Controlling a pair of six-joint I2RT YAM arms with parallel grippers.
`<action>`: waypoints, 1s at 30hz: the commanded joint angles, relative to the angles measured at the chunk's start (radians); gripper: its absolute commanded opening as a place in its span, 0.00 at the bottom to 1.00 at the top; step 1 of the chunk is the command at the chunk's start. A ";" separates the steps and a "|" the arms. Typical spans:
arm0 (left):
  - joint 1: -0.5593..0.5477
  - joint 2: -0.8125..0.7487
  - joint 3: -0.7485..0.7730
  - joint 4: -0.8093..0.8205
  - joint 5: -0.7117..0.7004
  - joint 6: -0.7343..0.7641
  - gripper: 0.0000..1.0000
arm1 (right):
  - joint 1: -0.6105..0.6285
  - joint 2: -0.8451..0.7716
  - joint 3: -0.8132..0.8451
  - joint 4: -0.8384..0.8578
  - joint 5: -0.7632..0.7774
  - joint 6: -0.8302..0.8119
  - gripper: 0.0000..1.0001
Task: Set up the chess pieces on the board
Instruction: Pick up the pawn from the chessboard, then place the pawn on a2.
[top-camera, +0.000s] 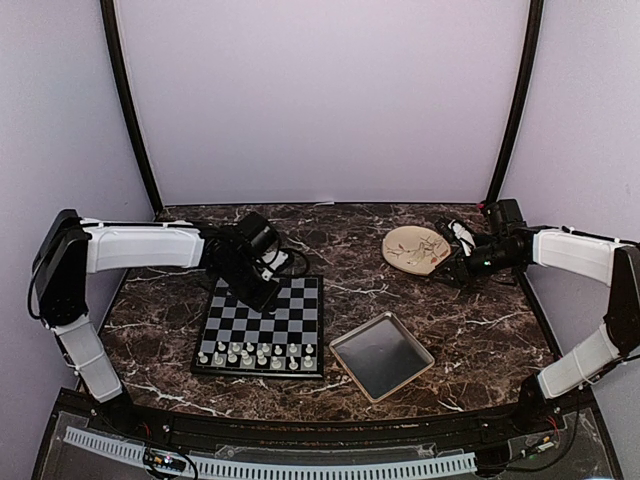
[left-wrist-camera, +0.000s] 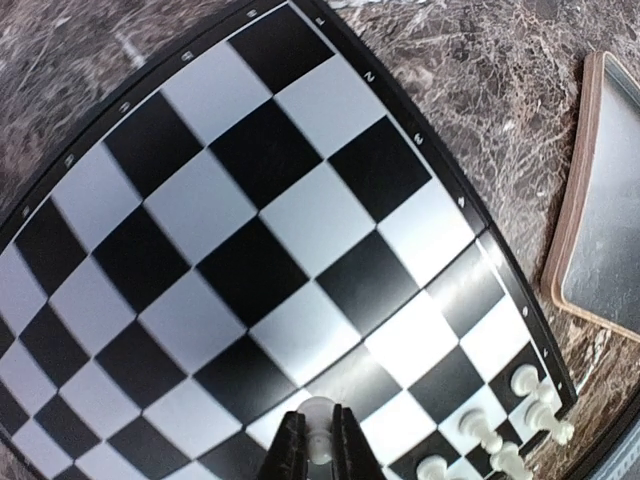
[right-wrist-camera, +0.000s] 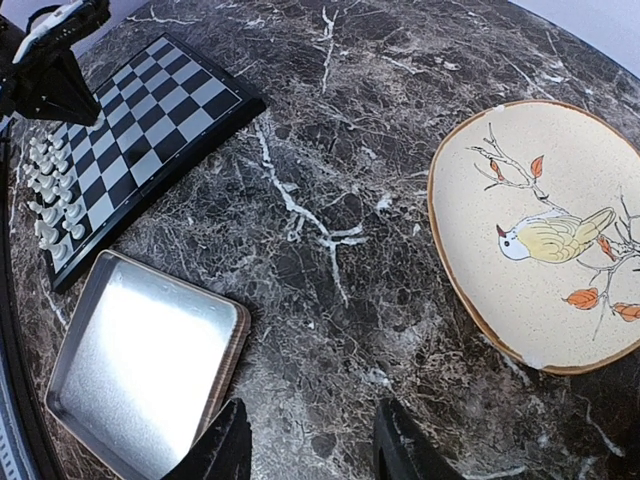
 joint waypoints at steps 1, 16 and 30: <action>0.008 -0.144 -0.090 -0.141 -0.087 -0.079 0.06 | -0.004 -0.014 -0.002 0.022 -0.032 -0.006 0.42; 0.027 -0.412 -0.317 -0.326 -0.154 -0.333 0.06 | -0.004 -0.023 0.001 0.014 -0.056 -0.012 0.42; 0.053 -0.438 -0.380 -0.297 -0.161 -0.382 0.06 | -0.005 -0.031 -0.005 0.015 -0.059 -0.012 0.42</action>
